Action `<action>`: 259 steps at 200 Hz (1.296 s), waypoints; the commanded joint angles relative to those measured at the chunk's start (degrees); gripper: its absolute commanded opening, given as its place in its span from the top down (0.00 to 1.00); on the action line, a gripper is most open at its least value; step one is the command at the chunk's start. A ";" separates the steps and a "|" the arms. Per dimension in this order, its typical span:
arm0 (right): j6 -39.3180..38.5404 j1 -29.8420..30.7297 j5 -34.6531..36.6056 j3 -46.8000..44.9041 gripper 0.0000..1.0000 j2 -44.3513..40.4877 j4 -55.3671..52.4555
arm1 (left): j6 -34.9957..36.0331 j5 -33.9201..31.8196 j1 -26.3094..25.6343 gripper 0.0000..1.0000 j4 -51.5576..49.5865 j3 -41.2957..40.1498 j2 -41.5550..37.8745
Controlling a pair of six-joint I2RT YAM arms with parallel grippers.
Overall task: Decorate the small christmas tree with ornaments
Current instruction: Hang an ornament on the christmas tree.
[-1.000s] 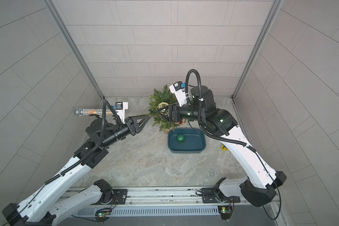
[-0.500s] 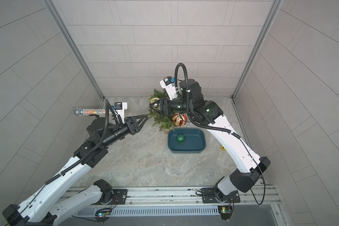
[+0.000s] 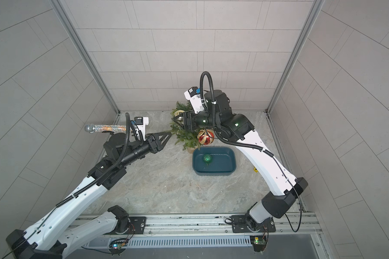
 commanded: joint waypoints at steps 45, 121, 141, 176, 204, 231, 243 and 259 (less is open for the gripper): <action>0.23 -1.72 3.71 -1.24 0.36 -0.69 0.37 | -0.04 1.13 0.39 0.45 2.80 0.93 0.18; 0.97 -2.19 6.14 -2.97 0.36 -2.15 0.88 | -2.45 4.17 0.32 0.37 8.67 1.50 5.02; 1.19 -2.30 6.49 -4.18 0.36 -3.31 1.32 | -2.44 4.75 0.34 0.34 10.24 2.22 6.25; 1.93 -2.35 5.79 -5.52 0.36 -4.53 2.26 | -4.14 5.57 0.22 0.33 12.19 4.67 8.57; 2.21 -2.35 5.53 -6.00 0.36 -5.08 2.97 | -3.62 5.91 -0.13 0.33 12.26 6.69 10.06; 2.86 -2.33 4.63 -6.80 0.36 -5.30 3.85 | -3.04 5.76 -0.64 0.35 11.50 8.17 11.24; 3.16 -2.27 4.43 -7.45 0.36 -5.65 4.31 | -3.07 5.83 -0.67 0.37 11.08 8.61 11.78; 3.47 -2.27 4.17 -8.10 0.36 -6.05 4.91 | -3.07 5.66 -0.83 0.41 10.43 8.91 12.06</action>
